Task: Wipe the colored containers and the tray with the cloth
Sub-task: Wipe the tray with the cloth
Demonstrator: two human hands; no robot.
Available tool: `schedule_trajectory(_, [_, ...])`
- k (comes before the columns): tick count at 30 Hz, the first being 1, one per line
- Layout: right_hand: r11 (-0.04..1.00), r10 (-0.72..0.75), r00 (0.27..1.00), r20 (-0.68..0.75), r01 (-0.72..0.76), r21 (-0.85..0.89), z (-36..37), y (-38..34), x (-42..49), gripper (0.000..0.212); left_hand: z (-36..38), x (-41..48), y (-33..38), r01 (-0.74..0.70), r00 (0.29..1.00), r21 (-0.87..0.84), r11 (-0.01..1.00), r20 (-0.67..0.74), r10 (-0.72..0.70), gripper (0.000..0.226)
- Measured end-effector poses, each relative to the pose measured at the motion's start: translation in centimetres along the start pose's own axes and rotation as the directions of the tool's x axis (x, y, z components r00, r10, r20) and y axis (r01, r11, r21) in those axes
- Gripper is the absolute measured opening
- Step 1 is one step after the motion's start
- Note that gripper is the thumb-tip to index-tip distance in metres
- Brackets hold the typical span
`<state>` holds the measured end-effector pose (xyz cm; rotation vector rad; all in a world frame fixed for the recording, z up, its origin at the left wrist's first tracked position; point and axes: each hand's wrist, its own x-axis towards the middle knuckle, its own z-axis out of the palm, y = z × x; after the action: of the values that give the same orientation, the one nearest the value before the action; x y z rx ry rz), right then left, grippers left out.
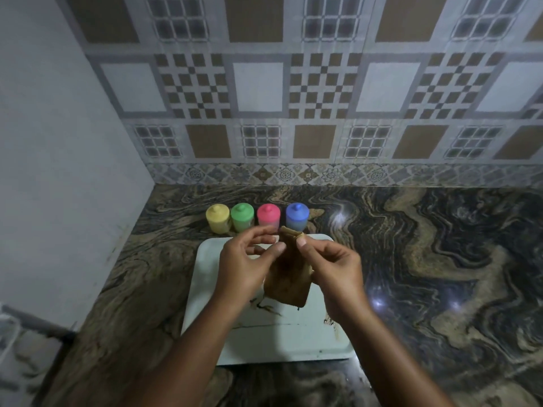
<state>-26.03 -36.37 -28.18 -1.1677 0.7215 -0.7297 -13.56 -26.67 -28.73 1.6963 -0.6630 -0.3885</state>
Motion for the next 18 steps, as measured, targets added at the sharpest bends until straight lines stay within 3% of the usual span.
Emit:
schedule_trajectory(4, [1.000,0.009,0.999,0.047,-0.009,0.004,0.4,-0.3,-0.9,0.014,-0.4,-1.0,0.9,-0.150,0.988,0.167,0.974,-0.023,0.156,0.023])
schedule_trajectory(7, [0.998,0.030,0.996,0.084,-0.035,0.061,0.7,-0.5,-1.3,0.016,-0.3,-1.3,1.6,-0.286,0.956,0.186,0.940,-0.009,0.293,0.018])
schedule_trajectory(13, [0.995,0.054,0.984,0.167,-0.067,0.071,0.3,-1.2,-1.5,0.018,-0.6,-0.7,1.2,-0.414,0.906,0.248,0.876,0.020,0.423,0.012])
schedule_trajectory(15, [1.000,0.006,0.970,0.244,-0.008,0.008,-0.3,-1.5,-1.7,0.017,-1.1,-0.6,1.5,-0.468,0.883,0.274,0.840,0.099,0.460,0.011])
schedule_trajectory(18, [0.946,-0.164,0.905,0.392,0.258,-0.198,-1.7,-1.7,-1.2,0.045,-2.2,-0.5,2.0,-0.551,0.834,0.298,0.779,0.231,0.502,0.008])
